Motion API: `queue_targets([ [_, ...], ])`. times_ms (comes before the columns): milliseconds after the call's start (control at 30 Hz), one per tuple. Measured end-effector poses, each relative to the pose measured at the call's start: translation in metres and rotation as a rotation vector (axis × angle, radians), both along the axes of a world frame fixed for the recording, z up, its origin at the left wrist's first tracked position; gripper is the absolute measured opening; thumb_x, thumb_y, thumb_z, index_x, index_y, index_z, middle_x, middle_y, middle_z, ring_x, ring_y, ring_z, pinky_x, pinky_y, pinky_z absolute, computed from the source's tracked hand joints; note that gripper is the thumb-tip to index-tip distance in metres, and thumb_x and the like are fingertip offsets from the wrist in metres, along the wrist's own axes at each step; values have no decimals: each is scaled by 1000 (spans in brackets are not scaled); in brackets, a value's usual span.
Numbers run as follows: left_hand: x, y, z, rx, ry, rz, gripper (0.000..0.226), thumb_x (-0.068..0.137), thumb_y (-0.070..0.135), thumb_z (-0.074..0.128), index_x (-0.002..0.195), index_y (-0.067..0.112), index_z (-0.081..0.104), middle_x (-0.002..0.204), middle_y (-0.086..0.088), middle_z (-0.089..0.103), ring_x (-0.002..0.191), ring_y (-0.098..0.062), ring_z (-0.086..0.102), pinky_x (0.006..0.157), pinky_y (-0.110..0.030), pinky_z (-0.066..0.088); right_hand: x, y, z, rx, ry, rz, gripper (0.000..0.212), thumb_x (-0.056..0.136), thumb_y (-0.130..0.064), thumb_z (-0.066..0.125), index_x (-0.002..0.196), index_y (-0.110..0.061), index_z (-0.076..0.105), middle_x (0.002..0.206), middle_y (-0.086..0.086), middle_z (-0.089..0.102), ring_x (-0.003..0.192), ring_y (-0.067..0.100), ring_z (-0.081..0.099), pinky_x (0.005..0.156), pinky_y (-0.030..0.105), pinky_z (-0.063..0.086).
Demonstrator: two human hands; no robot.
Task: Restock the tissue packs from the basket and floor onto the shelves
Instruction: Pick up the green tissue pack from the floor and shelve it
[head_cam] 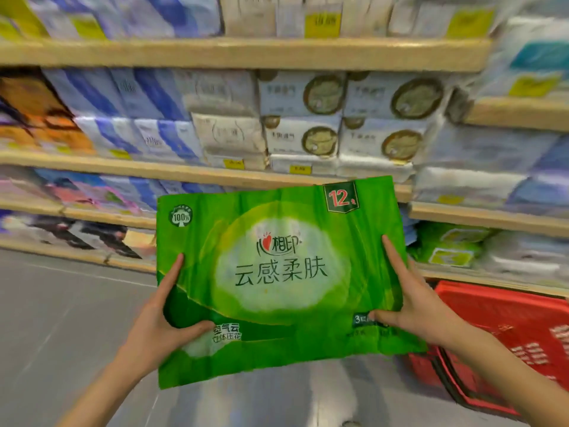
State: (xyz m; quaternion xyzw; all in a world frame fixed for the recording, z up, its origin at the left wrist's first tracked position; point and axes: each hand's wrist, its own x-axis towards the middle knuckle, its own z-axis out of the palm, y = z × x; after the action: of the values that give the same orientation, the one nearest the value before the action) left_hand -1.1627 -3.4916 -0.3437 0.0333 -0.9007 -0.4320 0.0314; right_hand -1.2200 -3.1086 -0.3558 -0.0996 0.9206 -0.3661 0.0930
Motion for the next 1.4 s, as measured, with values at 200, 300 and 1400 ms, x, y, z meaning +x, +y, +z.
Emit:
queue_targets([
  [200, -17, 38, 166, -47, 241, -152, 122, 50, 15, 89, 129, 67, 12, 135, 18, 37, 126, -8, 40, 102, -20, 33, 54, 41, 162, -22, 251, -184, 126, 61, -28, 82, 135, -55, -15, 156, 3, 5, 137, 16, 22, 107, 33, 28],
  [300, -24, 72, 237, -57, 414, -260, 122, 51, 13, 88, 125, 72, 11, 134, 23, 33, 128, -4, 35, 98, -10, 28, 87, 68, 230, -12, 390, -304, 126, 61, -26, 83, 136, -54, -14, 155, 3, 8, 135, 20, 26, 107, 37, 28],
  [1400, 69, 781, 483, 236, 947, -1004, 114, 51, 31, 81, 130, 68, 7, 136, 18, 27, 123, 9, 27, 102, -8, 20, 433, 613, 470, 320, 882, -1134, 124, 59, -22, 84, 128, -58, -13, 149, 17, 20, 138, 29, 24, 110, 41, 22],
])
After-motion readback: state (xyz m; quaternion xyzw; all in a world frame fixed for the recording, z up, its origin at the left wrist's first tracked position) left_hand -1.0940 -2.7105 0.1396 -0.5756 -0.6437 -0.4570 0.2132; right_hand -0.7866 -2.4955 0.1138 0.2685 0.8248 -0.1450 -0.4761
